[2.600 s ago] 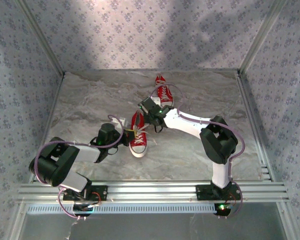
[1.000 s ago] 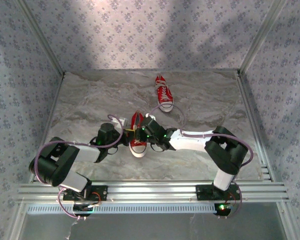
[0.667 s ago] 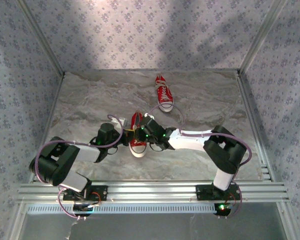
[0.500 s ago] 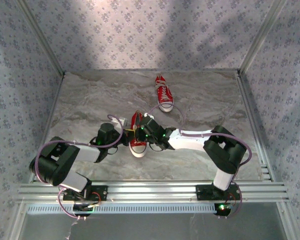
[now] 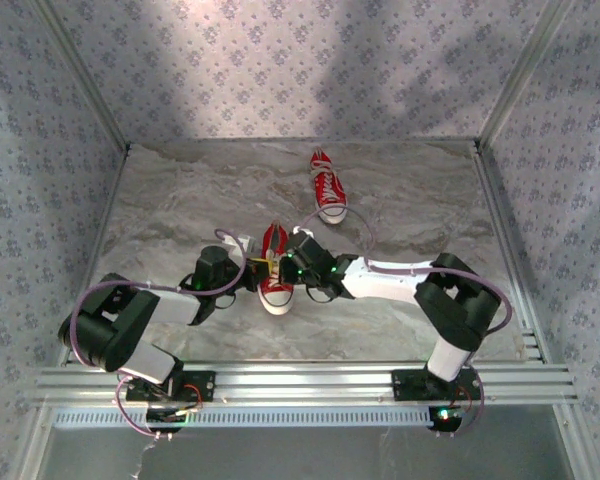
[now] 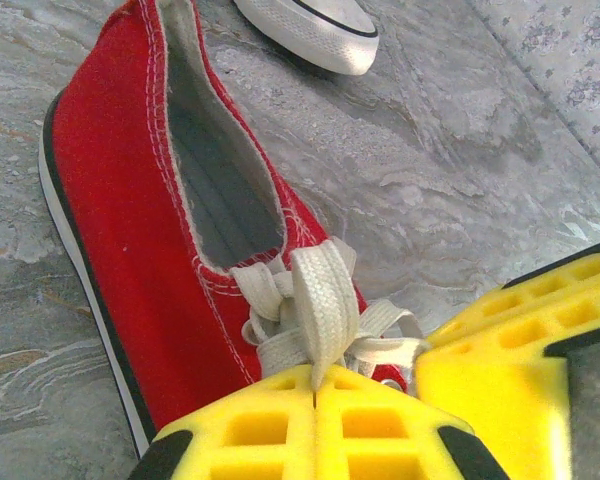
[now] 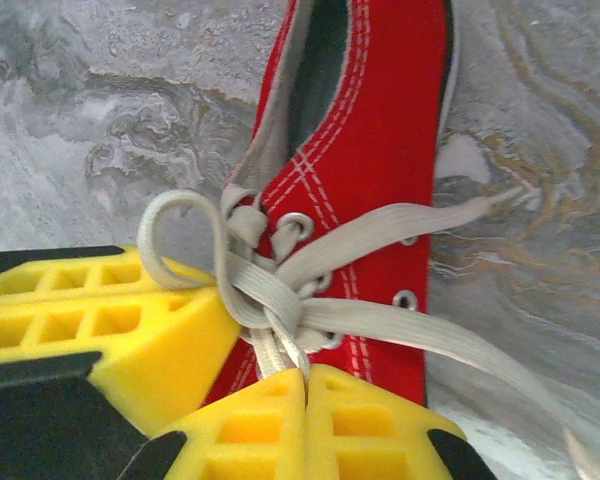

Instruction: Tie the shoes

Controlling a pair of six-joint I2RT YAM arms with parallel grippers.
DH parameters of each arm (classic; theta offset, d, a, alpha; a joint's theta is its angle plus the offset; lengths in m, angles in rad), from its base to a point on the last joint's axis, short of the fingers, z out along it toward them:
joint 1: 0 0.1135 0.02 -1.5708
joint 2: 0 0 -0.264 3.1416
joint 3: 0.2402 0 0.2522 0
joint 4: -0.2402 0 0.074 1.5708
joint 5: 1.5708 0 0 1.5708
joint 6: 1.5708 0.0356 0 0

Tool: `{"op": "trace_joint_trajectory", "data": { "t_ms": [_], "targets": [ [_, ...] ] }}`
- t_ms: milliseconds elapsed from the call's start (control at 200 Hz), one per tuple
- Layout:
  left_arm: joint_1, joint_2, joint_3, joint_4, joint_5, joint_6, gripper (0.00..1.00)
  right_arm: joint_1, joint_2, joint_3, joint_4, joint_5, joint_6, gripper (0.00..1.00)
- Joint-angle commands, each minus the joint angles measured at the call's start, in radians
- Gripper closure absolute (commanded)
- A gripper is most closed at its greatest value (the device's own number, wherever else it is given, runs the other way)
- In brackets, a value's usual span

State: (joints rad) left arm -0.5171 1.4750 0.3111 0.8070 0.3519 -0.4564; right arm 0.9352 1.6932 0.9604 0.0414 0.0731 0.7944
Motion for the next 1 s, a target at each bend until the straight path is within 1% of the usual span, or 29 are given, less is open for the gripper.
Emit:
{"op": "trace_joint_trajectory", "data": {
  "t_ms": [0, 80, 195, 265, 325, 410, 580, 730, 994],
  "targets": [
    [0.005, -0.018, -0.011, 0.004, 0.016, 0.005, 1.0, -0.014, -0.048, -0.026, -0.09, 0.015, -0.053, 1.0],
    [0.005, -0.016, -0.011, 0.004, 0.017, 0.006, 1.0, -0.024, -0.065, -0.04, -0.1, 0.016, -0.055, 1.0],
    [0.006, -0.008, -0.007, 0.009, 0.025, 0.004, 1.0, -0.028, -0.058, -0.03, -0.098, -0.015, -0.059, 1.0],
    [0.005, -0.002, -0.007, 0.015, 0.031, 0.002, 1.0, -0.02, -0.056, -0.025, -0.075, -0.013, -0.061, 0.84],
    [0.006, -0.001, -0.007, 0.017, 0.033, 0.002, 1.0, -0.015, -0.059, -0.024, -0.053, -0.003, -0.056, 0.75],
    [0.005, 0.0, -0.007, 0.017, 0.033, 0.002, 1.0, -0.007, -0.066, -0.026, -0.029, 0.014, -0.054, 0.71],
    [0.006, 0.001, -0.007, 0.02, 0.033, 0.001, 1.0, -0.002, -0.044, -0.023, 0.006, -0.002, -0.058, 0.63],
    [0.005, 0.001, -0.009, 0.02, 0.033, 0.002, 1.0, -0.005, -0.019, -0.011, 0.023, -0.013, -0.057, 0.61],
    [0.006, 0.003, -0.008, 0.021, 0.033, 0.002, 1.0, -0.007, 0.015, 0.019, 0.025, -0.029, -0.052, 0.63]
  ]
}}
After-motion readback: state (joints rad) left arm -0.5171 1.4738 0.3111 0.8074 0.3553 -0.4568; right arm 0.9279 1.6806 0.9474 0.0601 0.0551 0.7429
